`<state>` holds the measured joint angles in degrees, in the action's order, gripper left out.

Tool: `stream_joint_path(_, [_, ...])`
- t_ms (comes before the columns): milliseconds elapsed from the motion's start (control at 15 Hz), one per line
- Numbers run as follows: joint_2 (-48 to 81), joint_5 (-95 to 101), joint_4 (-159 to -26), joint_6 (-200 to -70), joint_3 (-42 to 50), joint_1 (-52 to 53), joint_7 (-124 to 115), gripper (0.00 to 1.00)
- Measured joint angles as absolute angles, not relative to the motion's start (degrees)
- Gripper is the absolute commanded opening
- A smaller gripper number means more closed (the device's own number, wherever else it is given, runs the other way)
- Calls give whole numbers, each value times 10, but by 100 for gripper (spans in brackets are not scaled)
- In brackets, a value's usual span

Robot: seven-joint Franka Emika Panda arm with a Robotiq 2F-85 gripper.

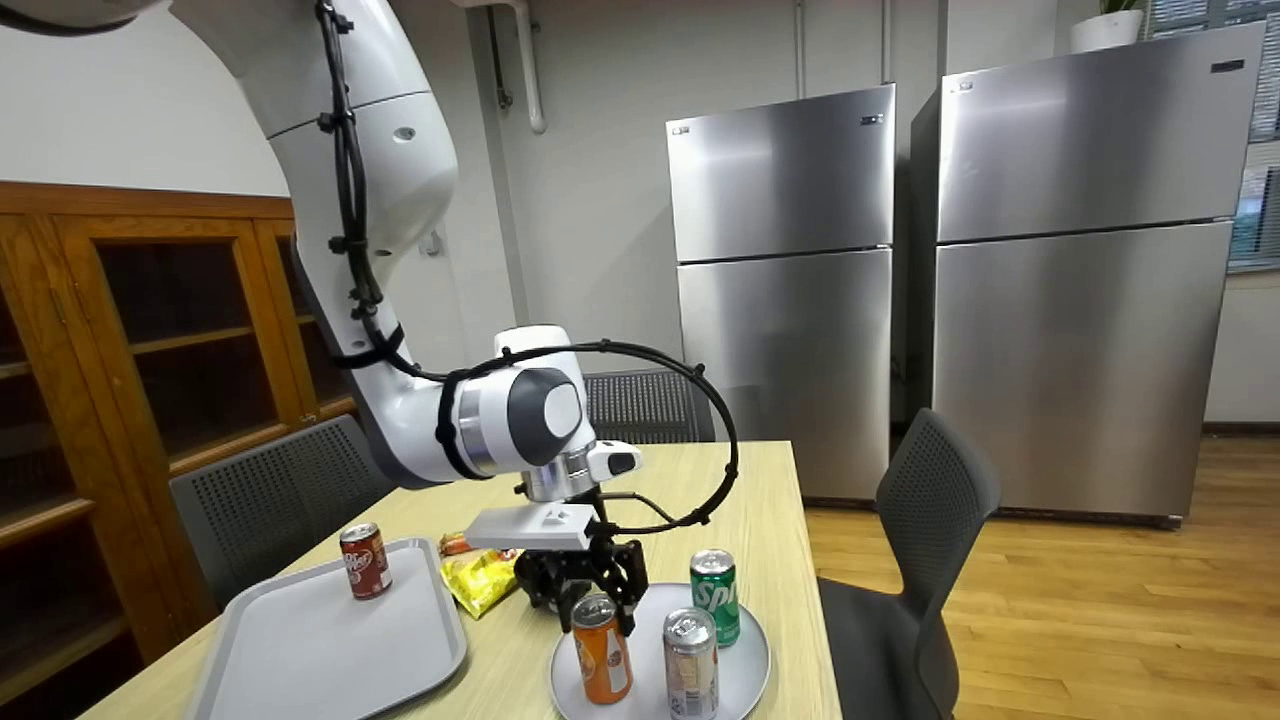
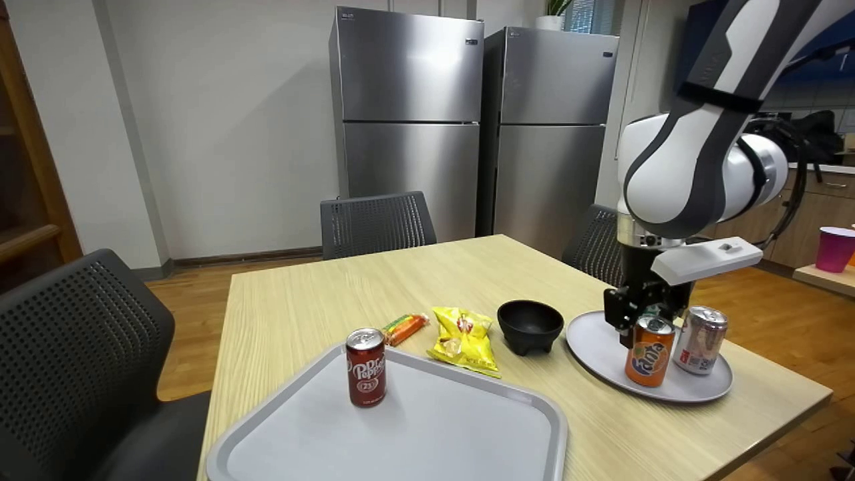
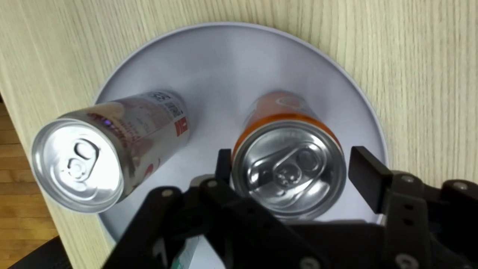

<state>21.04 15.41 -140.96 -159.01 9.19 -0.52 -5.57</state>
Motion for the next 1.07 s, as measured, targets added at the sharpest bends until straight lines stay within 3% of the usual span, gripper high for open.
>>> stream_joint_path(133, [212,153,-1409,-1596,92,-6,-56,39])
stream_joint_path(1067, [196,144,-1399,-1597,93,-6,-55,39])
